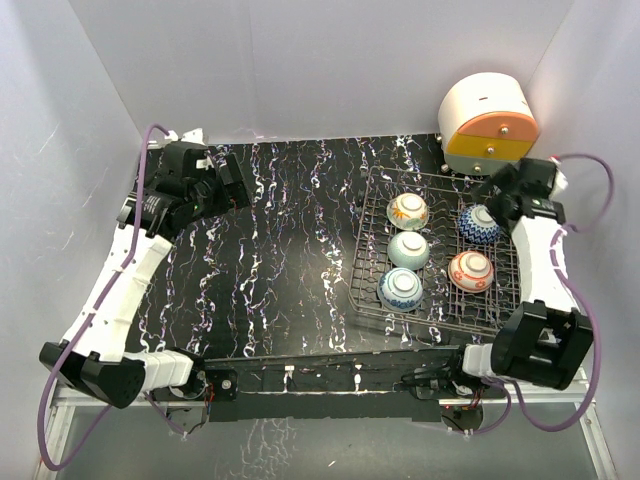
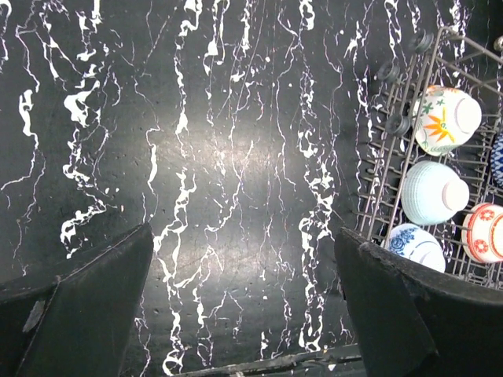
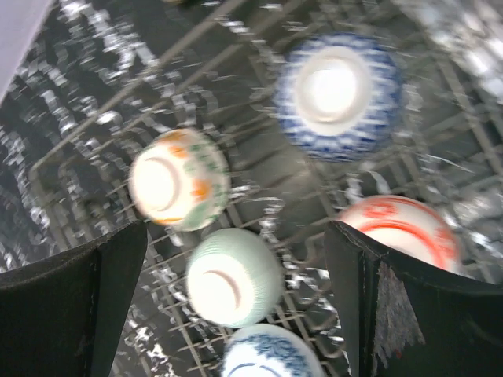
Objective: Load the bowls into the dish rack
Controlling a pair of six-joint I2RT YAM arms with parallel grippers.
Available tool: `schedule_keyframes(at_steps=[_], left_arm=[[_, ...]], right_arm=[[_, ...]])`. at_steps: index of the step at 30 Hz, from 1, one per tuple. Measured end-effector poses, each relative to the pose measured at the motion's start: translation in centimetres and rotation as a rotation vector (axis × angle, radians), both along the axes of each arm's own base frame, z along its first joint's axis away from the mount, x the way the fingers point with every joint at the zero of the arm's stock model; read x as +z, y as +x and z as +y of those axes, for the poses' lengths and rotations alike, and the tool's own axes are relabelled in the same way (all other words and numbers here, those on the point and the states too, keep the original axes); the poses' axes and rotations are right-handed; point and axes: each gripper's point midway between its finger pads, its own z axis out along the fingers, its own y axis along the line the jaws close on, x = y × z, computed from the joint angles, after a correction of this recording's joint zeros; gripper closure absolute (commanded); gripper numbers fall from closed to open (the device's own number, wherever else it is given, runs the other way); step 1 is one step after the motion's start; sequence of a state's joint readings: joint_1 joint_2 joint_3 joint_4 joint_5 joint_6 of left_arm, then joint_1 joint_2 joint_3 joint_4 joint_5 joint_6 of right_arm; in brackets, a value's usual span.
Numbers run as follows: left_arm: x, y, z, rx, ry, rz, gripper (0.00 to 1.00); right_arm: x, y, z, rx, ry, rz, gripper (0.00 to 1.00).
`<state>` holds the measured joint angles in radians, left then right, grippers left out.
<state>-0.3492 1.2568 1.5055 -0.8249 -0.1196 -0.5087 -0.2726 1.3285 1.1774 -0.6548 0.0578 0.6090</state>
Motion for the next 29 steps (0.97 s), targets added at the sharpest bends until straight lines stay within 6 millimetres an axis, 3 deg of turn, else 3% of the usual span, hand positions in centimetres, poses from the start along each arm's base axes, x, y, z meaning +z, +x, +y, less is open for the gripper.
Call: schedule_keyframes(at_steps=[5, 9, 13, 16, 19, 29], left_arm=[[-0.9, -0.2, -0.2, -0.013, 0.004, 0.039, 0.03], [-1.4, -0.5, -0.1, -0.013, 0.013, 0.067, 0.03], [-2.1, -0.7, -0.1, -0.014, 0.021, 0.101, 0.03], [-2.5, -1.0, 0.0, -0.011, 0.027, 0.119, 0.03], [-2.8, -1.1, 0.3, 0.000, 0.040, 0.132, 0.03], [-4.6, -1.4, 0.9, 0.023, 0.072, 0.165, 0.03]], right_arm=[[3.4, 4.4, 9.6, 0.249, -0.045, -0.064, 0.01], [3.8, 6.4, 19.2, 0.478, -0.058, -0.054, 0.01], [1.6, 5.6, 28.0, 0.686, -0.089, 0.013, 0.01], [-0.6, 3.1, 32.3, 0.820, -0.085, 0.075, 0.01], [-1.5, 1.6, 33.6, 0.879, -0.068, 0.099, 0.01], [-1.2, 0.7, 32.1, 0.914, -0.096, 0.087, 0.01]])
